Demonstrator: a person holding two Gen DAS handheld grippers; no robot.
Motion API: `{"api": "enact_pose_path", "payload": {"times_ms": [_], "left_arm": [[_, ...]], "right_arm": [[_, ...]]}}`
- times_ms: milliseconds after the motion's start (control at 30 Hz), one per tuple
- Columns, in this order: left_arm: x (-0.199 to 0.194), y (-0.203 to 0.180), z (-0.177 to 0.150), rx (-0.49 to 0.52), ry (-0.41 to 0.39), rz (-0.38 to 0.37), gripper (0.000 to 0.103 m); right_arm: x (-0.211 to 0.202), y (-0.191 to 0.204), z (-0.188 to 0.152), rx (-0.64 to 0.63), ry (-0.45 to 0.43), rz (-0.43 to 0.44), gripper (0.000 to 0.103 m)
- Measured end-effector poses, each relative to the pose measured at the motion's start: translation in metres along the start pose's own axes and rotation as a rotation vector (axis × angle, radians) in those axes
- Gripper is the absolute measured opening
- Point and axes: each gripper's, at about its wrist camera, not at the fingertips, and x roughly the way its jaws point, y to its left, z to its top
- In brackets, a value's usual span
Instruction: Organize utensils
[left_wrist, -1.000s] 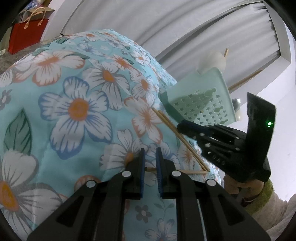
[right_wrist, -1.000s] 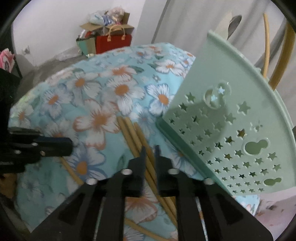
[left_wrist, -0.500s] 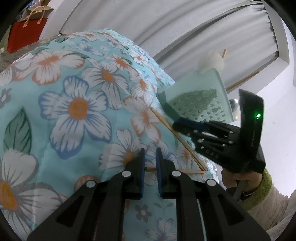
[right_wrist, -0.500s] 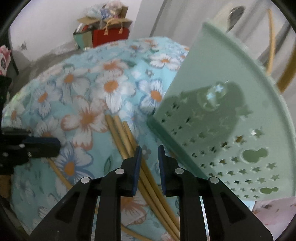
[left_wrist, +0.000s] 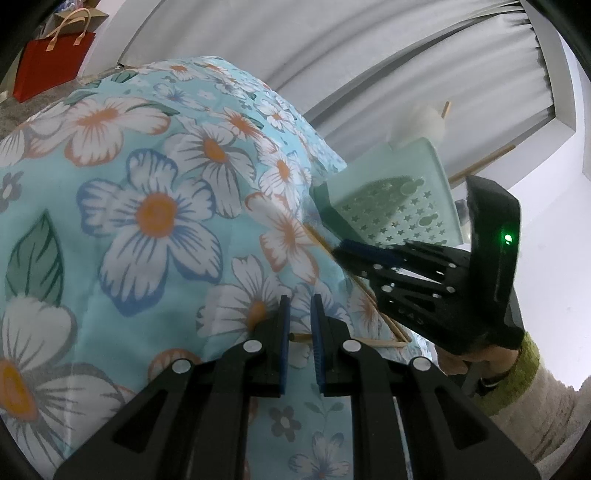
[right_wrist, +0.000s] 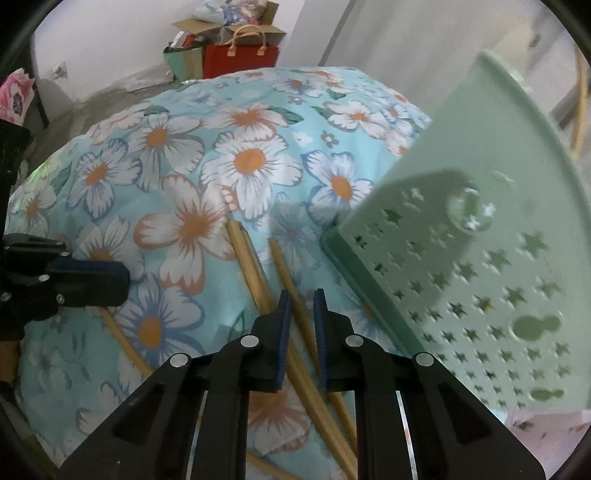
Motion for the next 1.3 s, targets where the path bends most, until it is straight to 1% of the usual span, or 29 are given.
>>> {"api": "enact_pose_path", "payload": {"times_ms": [133,200,267,333,500,600,633,667,767,833,900,967,1000,1067,1200,1300], "left_arm": [[0.001,-0.002,-0.001,0.003,-0.002,0.008,0.012],[0.001,-0.002,-0.001,0.004,-0.003,0.015,0.012],[0.003,-0.004,-0.002,0.009,-0.003,0.027,0.012],[0.003,-0.006,-0.002,0.015,-0.004,0.038,0.012],[0.007,-0.011,-0.003,0.025,-0.007,0.057,0.011],[0.007,-0.018,-0.003,0.051,-0.015,0.080,0.010],[0.006,-0.020,-0.003,0.056,-0.017,0.088,0.010],[0.005,-0.023,-0.003,0.057,-0.019,0.098,0.007],[0.000,-0.030,0.000,0.054,-0.024,0.105,0.006],[-0.006,-0.041,0.005,0.085,-0.033,0.120,0.006],[-0.012,-0.049,0.011,0.099,-0.040,0.117,0.005],[-0.024,-0.064,0.021,0.127,-0.067,0.099,0.004],[-0.032,-0.073,0.026,0.148,-0.084,0.089,0.004],[-0.047,-0.090,0.037,0.184,-0.110,0.066,0.003],[-0.075,-0.133,0.064,0.284,-0.160,0.008,0.003],[-0.095,-0.174,0.078,0.401,-0.213,-0.025,0.003]], "right_arm": [[0.012,-0.005,0.005,0.000,-0.020,0.034,0.012],[0.012,-0.010,0.005,0.017,-0.037,0.042,0.009],[0.009,-0.011,0.002,0.021,-0.066,0.032,0.008],[0.004,-0.010,-0.001,0.013,-0.103,-0.001,0.007],[-0.050,-0.014,-0.016,0.093,-0.280,-0.079,0.005],[-0.094,-0.027,-0.034,0.211,-0.401,-0.097,0.004],[-0.104,-0.029,-0.040,0.237,-0.428,-0.106,0.004],[-0.120,-0.033,-0.049,0.279,-0.471,-0.117,0.003],[-0.154,-0.040,-0.074,0.382,-0.560,-0.140,0.003],[-0.167,-0.045,-0.089,0.446,-0.605,-0.148,0.004],[-0.175,-0.052,-0.102,0.509,-0.646,-0.148,0.003],[-0.185,-0.057,-0.117,0.577,-0.682,-0.147,0.003],[-0.180,-0.060,-0.112,0.596,-0.693,-0.146,0.003],[-0.185,-0.061,-0.122,0.634,-0.717,-0.152,0.003],[-0.182,-0.063,-0.129,0.679,-0.742,-0.146,0.003],[-0.182,-0.064,-0.138,0.705,-0.756,-0.133,0.004]]}}
